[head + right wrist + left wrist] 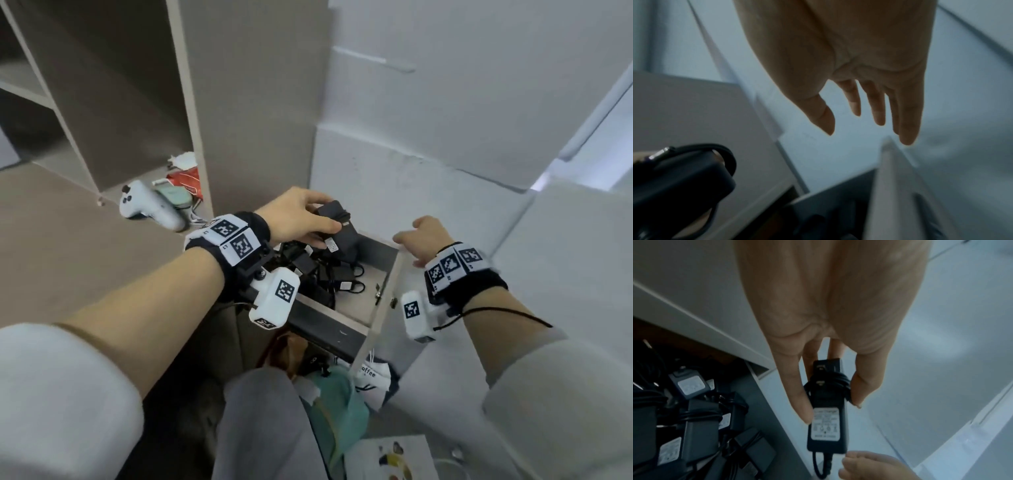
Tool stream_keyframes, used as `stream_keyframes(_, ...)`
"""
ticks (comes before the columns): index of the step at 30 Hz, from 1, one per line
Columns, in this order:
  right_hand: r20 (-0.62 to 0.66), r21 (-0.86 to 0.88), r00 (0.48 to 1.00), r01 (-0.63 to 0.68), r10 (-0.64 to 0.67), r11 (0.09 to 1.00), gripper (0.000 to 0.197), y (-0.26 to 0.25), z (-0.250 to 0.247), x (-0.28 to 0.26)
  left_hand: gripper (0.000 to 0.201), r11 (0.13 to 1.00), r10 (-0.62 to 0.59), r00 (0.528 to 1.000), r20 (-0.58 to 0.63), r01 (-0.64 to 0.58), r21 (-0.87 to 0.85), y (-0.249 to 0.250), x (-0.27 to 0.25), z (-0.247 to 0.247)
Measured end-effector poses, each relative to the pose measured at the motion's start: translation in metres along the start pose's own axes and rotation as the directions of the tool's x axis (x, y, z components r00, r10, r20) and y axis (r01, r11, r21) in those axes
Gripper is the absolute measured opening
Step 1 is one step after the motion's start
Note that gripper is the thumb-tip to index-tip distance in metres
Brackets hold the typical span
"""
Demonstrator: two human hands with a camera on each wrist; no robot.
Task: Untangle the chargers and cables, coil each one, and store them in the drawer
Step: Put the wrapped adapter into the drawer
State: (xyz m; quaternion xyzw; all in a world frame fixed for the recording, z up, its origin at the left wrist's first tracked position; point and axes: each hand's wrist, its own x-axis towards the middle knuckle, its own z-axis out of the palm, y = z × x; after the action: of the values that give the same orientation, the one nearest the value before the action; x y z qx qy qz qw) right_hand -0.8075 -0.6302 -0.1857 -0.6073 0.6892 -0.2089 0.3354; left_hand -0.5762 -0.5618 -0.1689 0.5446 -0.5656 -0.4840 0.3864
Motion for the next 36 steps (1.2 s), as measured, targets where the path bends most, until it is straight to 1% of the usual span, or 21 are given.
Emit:
stream_keyframes(1,0.051,-0.017,0.998,-0.041,0.042,0.999,0.042,0.007,0.004,0.004,0.028,0.999,-0.028,0.998,0.052,0.027,0.018,-0.005,0.014,0.005)
stream_keyframes(3,0.166,0.040,0.980,-0.116,0.108,0.992,0.025,0.017,0.010,0.011,0.029,0.995,-0.095,0.984,0.150,0.087,0.056,-0.015,0.044,0.016)
stream_keyframes(4,0.202,0.062,0.972,-0.135,0.120,0.989,0.017,0.022,0.012,0.016,0.030,0.990,-0.129,0.973,0.191,0.117,0.075,-0.019,0.058,0.021)
stream_keyframes(6,0.231,0.085,0.966,-0.141,0.118,0.986,0.016,0.030,0.014,0.028,0.039,0.981,-0.186,0.950,0.253,0.162,0.111,-0.027,0.084,0.033)
stream_keyframes(8,0.247,0.055,0.965,-0.106,0.090,0.993,0.016,0.037,0.015,0.042,0.048,0.970,-0.224,0.926,0.304,0.182,0.160,-0.032,0.108,0.045)
stream_keyframes(11,0.296,0.068,0.951,-0.114,0.089,0.991,0.015,0.043,0.018,0.050,0.051,0.953,-0.271,0.885,0.378,0.190,0.236,-0.036,0.134,0.063)
stream_keyframes(13,0.314,0.088,0.945,-0.126,0.093,0.988,0.012,0.046,0.017,0.052,0.056,0.940,-0.286,0.864,0.414,0.170,0.296,-0.040,0.147,0.072)
stream_keyframes(15,0.326,0.073,0.942,-0.110,0.080,0.991,0.011,0.049,0.017,0.057,0.058,0.926,-0.287,0.854,0.434,0.131,0.355,-0.044,0.157,0.078)
stream_keyframes(19,0.315,0.086,0.946,-0.113,0.081,0.990,0.011,0.048,0.018,0.057,0.059,0.886,-0.284,0.854,0.437,0.059,0.459,-0.058,0.167,0.085)
stream_keyframes(22,0.321,0.094,0.944,-0.113,0.077,0.989,0.010,0.047,0.017,0.055,0.055,0.830,-0.274,0.846,0.457,-0.032,0.557,-0.063,0.170,0.087)
stream_keyframes(23,0.323,0.105,0.943,-0.114,0.074,0.988,0.009,0.048,0.016,0.054,0.055,0.796,-0.278,0.841,0.464,-0.068,0.601,-0.063,0.172,0.087)
stream_keyframes(24,0.323,0.111,0.944,-0.108,0.067,0.988,0.010,0.048,0.016,0.054,0.056,0.738,-0.287,0.835,0.470,-0.120,0.664,-0.062,0.172,0.087)
stream_keyframes(25,0.326,0.110,0.943,-0.100,0.059,0.989,0.011,0.048,0.015,0.053,0.057,0.655,-0.288,0.829,0.479,-0.194,0.730,-0.061,0.174,0.087)
stream_keyframes(27,0.329,0.094,0.943,-0.087,0.051,0.992,0.009,0.047,0.014,0.051,0.058,0.447,-0.275,0.829,0.486,-0.338,0.828,-0.060,0.175,0.089)
stream_keyframes(29,0.324,0.088,0.945,-0.089,0.057,0.992,0.007,0.048,0.013,0.050,0.058,0.254,-0.251,0.832,0.495,-0.437,0.863,-0.059,0.175,0.093)
stream_keyframes(30,0.322,0.088,0.945,-0.093,0.060,0.992,0.007,0.048,0.013,0.050,0.057,0.186,-0.239,0.824,0.514,-0.481,0.857,-0.058,0.175,0.095)
stream_keyframes(32,0.326,0.084,0.944,-0.090,0.058,0.992,0.007,0.048,0.015,0.050,0.055,0.067,-0.230,0.794,0.563,-0.564,0.823,-0.058,0.178,0.094)
stream_keyframes(33,0.326,0.082,0.944,-0.086,0.055,0.993,0.008,0.047,0.015,0.049,0.054,0.021,-0.218,0.789,0.574,-0.584,0.811,-0.058,0.178,0.094)
stream_keyframes(35,0.321,0.083,0.946,-0.083,0.053,0.993,0.011,0.047,0.015,0.049,0.048,-0.028,-0.163,0.807,0.567,-0.579,0.815,-0.059,0.177,0.095)
stream_keyframes(36,0.321,0.089,0.946,-0.079,0.047,0.993,0.013,0.047,0.015,0.049,0.040,-0.027,-0.112,0.824,0.555,-0.561,0.827,-0.059,0.176,0.097)
